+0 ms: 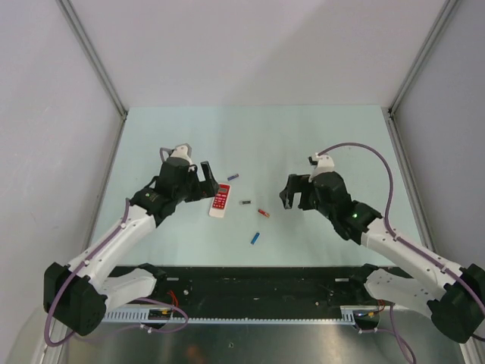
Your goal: Load the batteries into the remote control
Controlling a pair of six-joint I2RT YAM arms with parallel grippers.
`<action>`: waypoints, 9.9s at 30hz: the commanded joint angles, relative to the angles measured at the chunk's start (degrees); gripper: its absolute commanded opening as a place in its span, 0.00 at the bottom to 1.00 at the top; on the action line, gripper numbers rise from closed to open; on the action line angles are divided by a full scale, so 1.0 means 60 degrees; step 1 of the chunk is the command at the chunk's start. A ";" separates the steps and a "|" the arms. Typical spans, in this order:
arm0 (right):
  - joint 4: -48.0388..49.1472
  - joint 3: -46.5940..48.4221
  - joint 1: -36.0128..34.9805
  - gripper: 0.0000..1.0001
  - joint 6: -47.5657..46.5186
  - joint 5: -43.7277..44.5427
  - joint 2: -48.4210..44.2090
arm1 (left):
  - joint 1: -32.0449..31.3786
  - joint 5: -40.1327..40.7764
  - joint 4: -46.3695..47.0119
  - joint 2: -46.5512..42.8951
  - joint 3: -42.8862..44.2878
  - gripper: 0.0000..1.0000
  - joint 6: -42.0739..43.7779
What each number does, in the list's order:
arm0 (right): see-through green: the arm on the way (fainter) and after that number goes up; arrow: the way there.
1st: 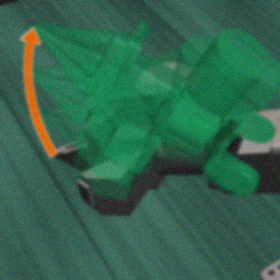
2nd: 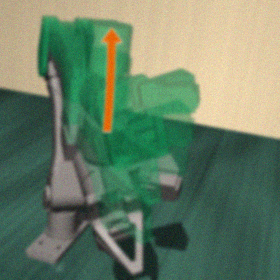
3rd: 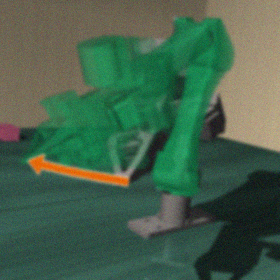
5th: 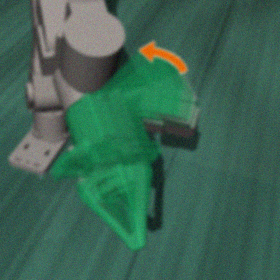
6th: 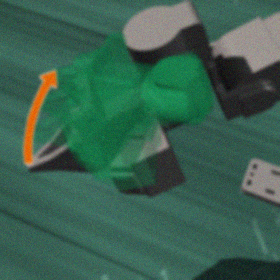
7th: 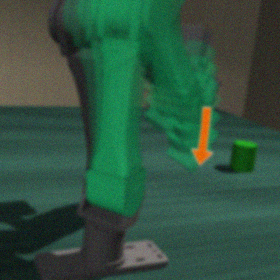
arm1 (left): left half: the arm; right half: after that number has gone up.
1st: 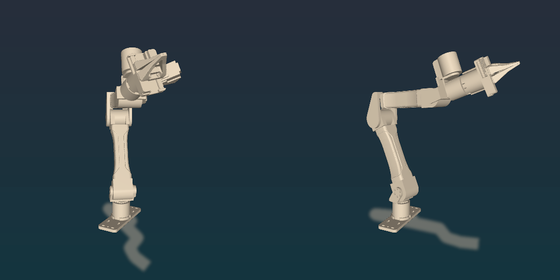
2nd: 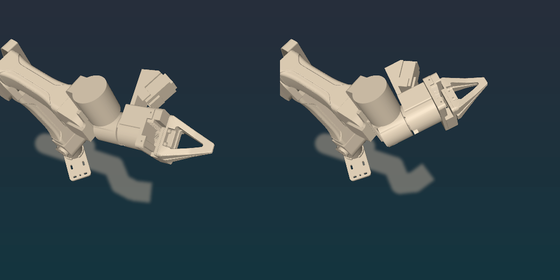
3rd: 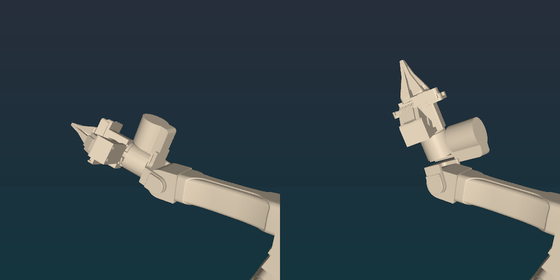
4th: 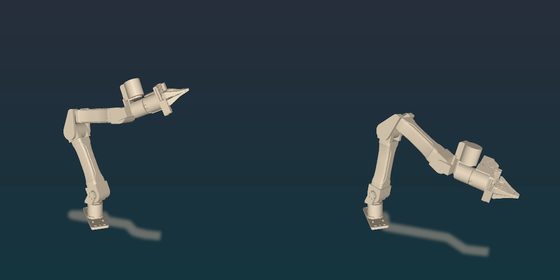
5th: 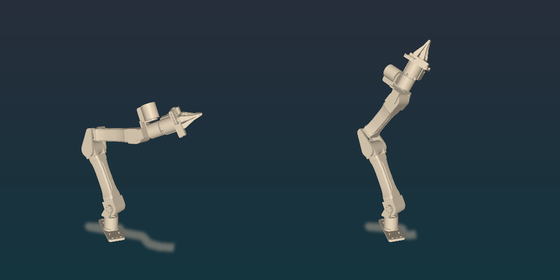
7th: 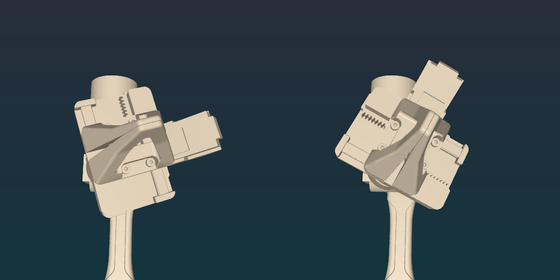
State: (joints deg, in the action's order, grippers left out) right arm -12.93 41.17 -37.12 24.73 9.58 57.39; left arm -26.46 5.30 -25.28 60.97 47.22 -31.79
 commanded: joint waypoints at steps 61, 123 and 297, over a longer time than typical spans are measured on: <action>-0.1757 0.0785 -0.1283 1.00 -0.0240 0.0482 -0.1361 | -0.0454 0.0128 0.0067 0.7211 0.3233 0.79 0.4097; 0.2681 0.0654 -0.0654 1.00 0.1957 -0.5244 -0.2973 | -0.1947 -0.6670 1.1063 0.0385 0.0231 0.00 -0.3839; 0.3063 -0.0357 -0.0302 0.22 0.4257 -0.7266 0.0367 | -0.1231 -0.5337 1.2372 0.0927 -0.2070 0.00 -0.6376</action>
State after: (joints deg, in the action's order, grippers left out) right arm 6.98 40.38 -38.61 51.40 -33.34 59.72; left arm -34.89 -28.93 44.82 67.61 31.31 -68.51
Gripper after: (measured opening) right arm 0.387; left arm 0.230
